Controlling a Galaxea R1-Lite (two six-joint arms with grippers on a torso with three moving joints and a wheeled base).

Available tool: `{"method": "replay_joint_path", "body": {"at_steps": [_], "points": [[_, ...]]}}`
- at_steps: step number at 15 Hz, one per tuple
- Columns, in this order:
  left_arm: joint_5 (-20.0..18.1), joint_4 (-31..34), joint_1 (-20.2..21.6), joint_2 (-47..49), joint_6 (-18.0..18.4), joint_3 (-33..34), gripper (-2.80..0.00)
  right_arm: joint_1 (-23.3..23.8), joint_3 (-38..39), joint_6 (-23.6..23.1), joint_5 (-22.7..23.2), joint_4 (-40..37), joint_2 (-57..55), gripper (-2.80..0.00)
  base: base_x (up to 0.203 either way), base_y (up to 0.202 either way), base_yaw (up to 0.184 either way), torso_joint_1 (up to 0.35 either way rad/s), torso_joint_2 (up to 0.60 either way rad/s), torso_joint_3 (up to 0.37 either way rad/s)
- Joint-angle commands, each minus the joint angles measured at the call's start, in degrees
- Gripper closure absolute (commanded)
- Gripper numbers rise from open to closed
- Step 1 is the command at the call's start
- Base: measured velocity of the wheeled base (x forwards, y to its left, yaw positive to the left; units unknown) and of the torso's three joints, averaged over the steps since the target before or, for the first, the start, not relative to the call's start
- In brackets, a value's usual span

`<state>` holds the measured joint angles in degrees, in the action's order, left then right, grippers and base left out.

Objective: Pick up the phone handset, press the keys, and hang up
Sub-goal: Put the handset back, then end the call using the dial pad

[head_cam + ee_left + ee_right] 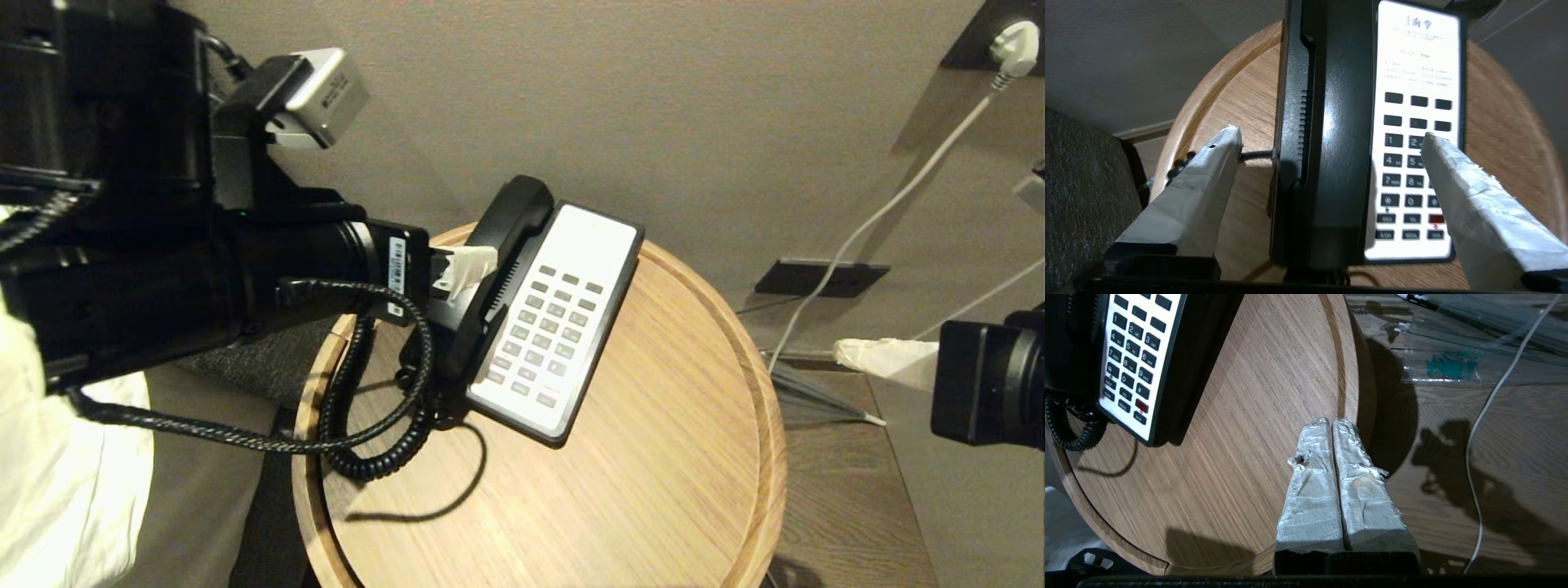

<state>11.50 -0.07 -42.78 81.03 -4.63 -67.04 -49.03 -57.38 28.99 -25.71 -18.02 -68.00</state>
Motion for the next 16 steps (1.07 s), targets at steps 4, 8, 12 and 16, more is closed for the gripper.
{"method": "replay_joint_path", "body": {"at_steps": [4, 8, 12, 16], "points": [[-1.06, 0.60, 1.20, -12.48, -6.75, 6.01, 0.00, -0.08, -0.09, -0.07, -0.13, 0.43, -1.26, 0.00, 0.000, 0.000, 0.000, 0.000, 0.00, 0.000], [-1.90, 2.15, 5.63, -18.92, -12.87, 6.85, 0.00, -0.19, -0.10, -0.24, -0.13, 0.62, -1.96, 0.00, 0.000, 0.000, 0.000, 0.000, 0.00, 0.000], [-2.00, 2.27, 6.35, -19.07, -13.96, 6.66, 0.00, -0.19, -0.10, -0.19, -0.30, 0.32, -1.70, 0.00, 0.000, 0.000, 0.000, 0.000, 0.00, 0.000], [-2.00, 2.37, 7.43, -19.25, -14.01, 6.75, 0.00, -2.34, -2.87, -0.08, 0.80, 2.23, -5.24, 0.00, 0.000, 0.000, 0.000, 0.000, 0.00, 0.000]]}}
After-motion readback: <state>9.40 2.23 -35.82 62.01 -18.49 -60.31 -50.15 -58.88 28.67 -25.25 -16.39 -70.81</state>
